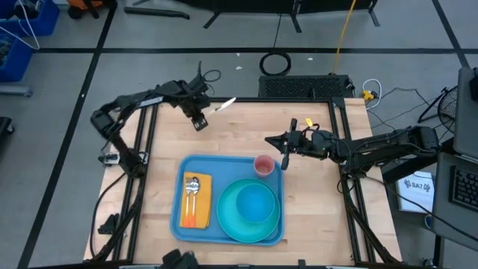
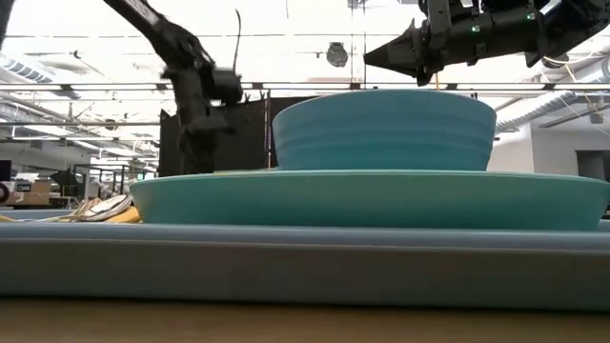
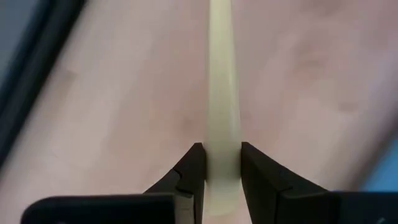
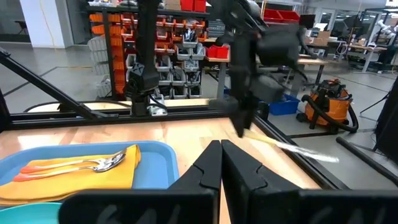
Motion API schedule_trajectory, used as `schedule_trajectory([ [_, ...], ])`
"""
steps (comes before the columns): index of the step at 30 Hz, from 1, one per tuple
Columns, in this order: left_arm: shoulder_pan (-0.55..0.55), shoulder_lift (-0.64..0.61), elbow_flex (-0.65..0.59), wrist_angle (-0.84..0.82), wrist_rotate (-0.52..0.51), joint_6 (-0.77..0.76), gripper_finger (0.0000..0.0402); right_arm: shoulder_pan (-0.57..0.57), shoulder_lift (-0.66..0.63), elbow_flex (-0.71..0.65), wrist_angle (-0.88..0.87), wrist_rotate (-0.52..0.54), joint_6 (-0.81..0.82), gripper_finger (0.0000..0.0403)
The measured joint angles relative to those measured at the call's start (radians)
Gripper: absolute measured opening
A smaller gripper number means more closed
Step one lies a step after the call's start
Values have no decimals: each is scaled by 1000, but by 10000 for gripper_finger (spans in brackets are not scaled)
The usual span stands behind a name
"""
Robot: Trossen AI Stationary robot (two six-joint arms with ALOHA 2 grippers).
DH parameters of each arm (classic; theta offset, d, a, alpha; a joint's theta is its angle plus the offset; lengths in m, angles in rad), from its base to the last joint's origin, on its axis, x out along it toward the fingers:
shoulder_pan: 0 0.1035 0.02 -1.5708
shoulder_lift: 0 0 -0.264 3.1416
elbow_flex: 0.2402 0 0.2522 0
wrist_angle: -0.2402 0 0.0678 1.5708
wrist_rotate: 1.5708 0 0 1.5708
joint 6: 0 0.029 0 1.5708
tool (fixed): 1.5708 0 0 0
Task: Set up tray
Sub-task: Put the yellow knife on the yellow napkin to the right of the orange spoon
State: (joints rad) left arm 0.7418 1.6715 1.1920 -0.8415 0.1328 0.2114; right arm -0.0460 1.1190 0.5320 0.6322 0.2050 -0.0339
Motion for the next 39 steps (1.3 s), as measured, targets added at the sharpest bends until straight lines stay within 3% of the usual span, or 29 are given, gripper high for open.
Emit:
schedule_trajectory([
  [6, -131, -236, -202, 30, -28, -310, 78, 2, 0, 0, 0, 0, -2, 0],
  [12, -403, -544, -458, 217, -36, -793, 78, 2, 0, 0, 5, 0, -10, 0],
  [15, -599, -658, -537, 347, -135, -1048, 78, 2, 0, 0, 11, 0, -10, 0],
  [18, -793, -706, -569, 396, -302, -1254, 78, 2, 0, 0, 18, -1, -5, 0],
  [22, -1023, -674, -569, 418, -502, -1485, 78, 8, 0, 0, 37, -1, -5, 0],
  [26, -1182, -574, -569, 516, -641, -1678, 78, 9, 0, 0, 52, -5, 1, 0],
  [31, -1301, -411, -562, 633, -691, -1888, 78, 8, 0, 0, 67, -31, 22, 0],
  [39, -1409, -202, -427, 607, -684, -2102, 78, 8, -1, 0, 79, -58, 22, 0],
])
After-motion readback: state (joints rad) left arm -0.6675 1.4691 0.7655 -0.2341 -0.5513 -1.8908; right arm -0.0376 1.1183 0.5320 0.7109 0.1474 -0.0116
